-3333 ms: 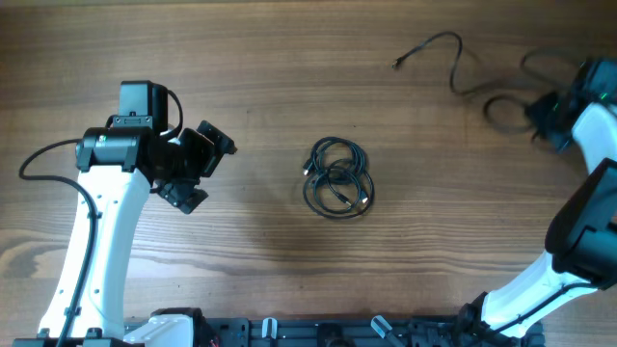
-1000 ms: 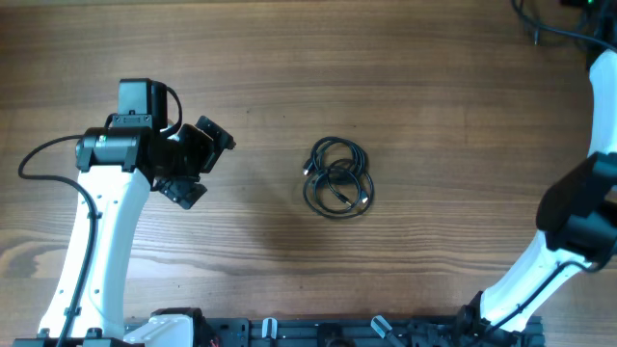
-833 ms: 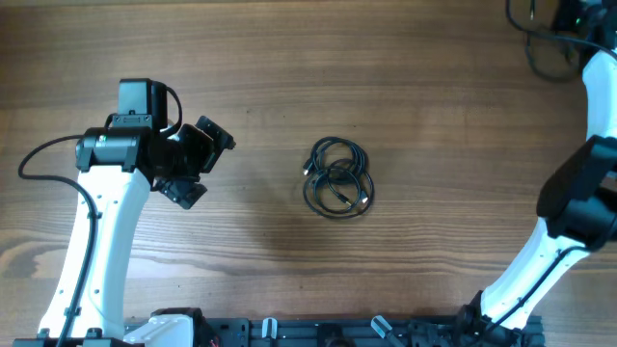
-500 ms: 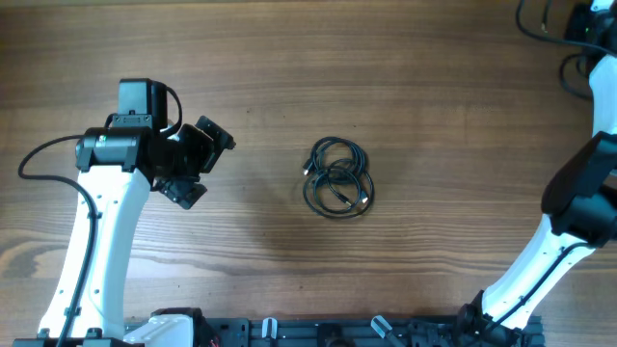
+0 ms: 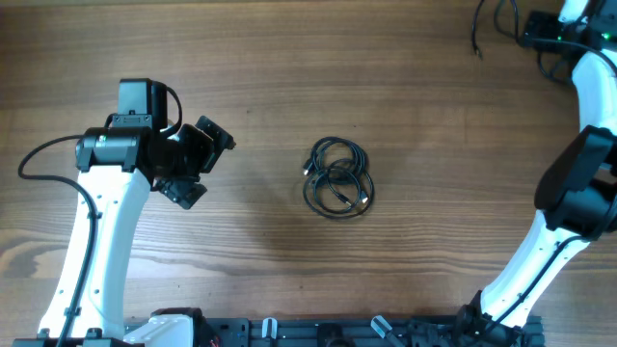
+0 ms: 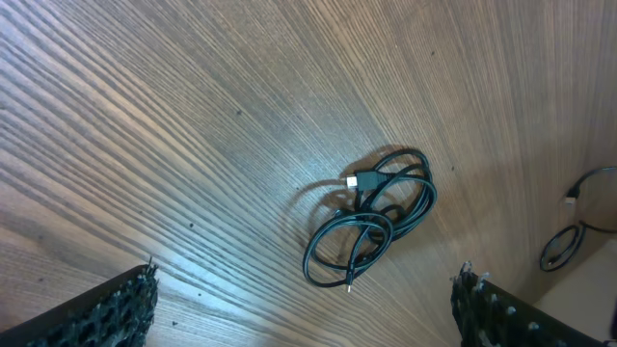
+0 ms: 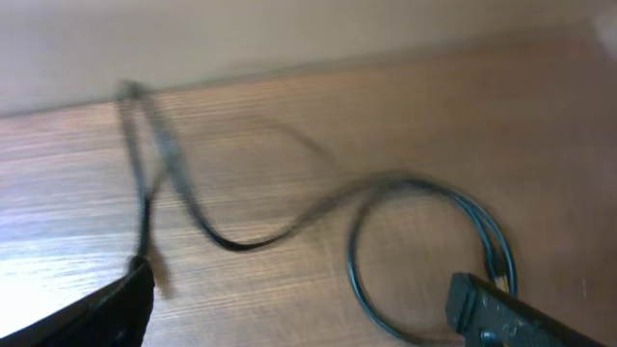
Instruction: Untangle cables
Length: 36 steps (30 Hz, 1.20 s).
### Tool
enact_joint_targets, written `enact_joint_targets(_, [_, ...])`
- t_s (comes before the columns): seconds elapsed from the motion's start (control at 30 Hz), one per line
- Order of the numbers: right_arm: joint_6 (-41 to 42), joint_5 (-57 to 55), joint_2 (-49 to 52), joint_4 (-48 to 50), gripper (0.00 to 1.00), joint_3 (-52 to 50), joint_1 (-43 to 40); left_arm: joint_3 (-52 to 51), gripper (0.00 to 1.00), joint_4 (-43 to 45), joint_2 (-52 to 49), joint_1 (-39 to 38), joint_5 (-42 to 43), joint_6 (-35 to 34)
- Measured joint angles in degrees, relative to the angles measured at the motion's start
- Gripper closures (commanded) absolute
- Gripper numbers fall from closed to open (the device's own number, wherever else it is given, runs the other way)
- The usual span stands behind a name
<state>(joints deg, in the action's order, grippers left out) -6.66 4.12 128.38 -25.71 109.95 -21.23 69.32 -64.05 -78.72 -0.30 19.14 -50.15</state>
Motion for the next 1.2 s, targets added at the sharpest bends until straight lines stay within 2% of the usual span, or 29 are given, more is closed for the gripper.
enact_joint_targets(0.13, [5.75, -3.58, 0.17, -5.31, 0.00, 0.00, -2.89, 0.00, 0.00, 0.00, 0.00, 0.00, 0.00, 0.00])
enact_joint_targets(0.37, [8.37, -6.10, 6.40, -7.23, 0.00, 0.00, -5.75, 0.00, 0.00, -0.02, 0.00, 0.00, -0.22, 0.00])
enact_joint_targets(0.77, [9.99, -6.08, 13.62, 6.82, 0.00, 0.02, -5.81, 0.00, 0.00, 0.00, 0.00, 0.00, -1.75, 0.09])
enact_joint_targets(0.97, [12.13, 7.98, 15.19, 20.59, 0.00, -0.04, -5.79, 0.02, 0.00, -0.02, 0.00, 0.00, -1.75, 0.09])
enact_joint_targets(1.1, [14.43, 11.34, 13.31, 21.42, 0.00, -0.07, -5.66, 0.02, 0.00, 0.00, 0.00, 0.00, -1.75, 0.09])
enact_joint_targets(1.2, [14.67, 11.93, 7.21, 18.82, 0.00, -0.11, -5.66, 0.02, 0.00, 0.04, 0.00, 0.00, -1.75, 0.07])
